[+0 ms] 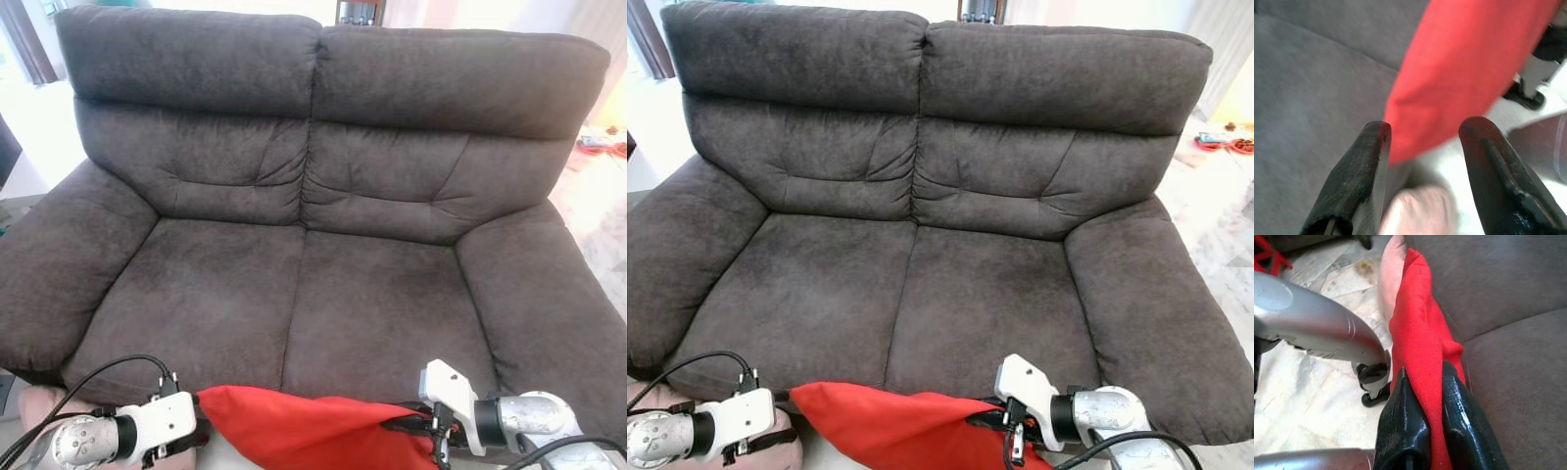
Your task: Move the pillow to the sofa from floor
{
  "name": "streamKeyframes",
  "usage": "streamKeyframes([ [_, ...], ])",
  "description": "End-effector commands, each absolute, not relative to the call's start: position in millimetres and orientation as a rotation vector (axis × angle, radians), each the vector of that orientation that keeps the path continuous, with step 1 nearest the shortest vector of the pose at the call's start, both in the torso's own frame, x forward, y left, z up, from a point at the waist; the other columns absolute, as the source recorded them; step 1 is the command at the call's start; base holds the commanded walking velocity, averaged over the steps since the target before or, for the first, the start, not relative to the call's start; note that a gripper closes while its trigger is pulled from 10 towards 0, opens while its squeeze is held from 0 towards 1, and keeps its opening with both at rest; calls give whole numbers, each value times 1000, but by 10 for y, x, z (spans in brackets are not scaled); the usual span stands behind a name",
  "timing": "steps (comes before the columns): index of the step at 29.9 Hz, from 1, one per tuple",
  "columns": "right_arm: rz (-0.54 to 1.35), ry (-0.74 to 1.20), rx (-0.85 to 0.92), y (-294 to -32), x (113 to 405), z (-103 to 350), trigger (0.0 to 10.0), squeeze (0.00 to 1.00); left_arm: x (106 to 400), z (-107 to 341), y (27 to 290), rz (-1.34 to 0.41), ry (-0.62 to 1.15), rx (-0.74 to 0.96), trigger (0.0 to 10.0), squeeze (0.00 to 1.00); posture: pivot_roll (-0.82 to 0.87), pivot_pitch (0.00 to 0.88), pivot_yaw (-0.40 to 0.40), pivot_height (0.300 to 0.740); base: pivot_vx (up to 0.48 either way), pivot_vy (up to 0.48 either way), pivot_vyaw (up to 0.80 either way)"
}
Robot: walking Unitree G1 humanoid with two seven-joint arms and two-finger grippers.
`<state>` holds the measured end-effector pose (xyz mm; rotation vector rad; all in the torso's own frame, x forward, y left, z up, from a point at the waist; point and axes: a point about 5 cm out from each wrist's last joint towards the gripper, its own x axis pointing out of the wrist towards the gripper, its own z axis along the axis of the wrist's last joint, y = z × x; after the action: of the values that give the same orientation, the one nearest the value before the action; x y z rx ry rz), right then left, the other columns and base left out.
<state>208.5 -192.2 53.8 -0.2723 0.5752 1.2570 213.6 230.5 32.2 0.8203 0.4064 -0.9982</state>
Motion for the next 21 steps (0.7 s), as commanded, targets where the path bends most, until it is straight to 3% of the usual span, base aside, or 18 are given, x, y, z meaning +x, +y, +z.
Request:
streamKeyframes([
  [1,1338,510,-295,-1878,2073,712,10000,0,2141,311,2298,-991,386,820,10000,0,104,27,-62,740,0,0,0],
  [21,1433,443,-315,-1797,1995,1059,10000,0,2190,171,2267,-1038,400,802,10000,0,91,40,-49,740,0,0,0],
])
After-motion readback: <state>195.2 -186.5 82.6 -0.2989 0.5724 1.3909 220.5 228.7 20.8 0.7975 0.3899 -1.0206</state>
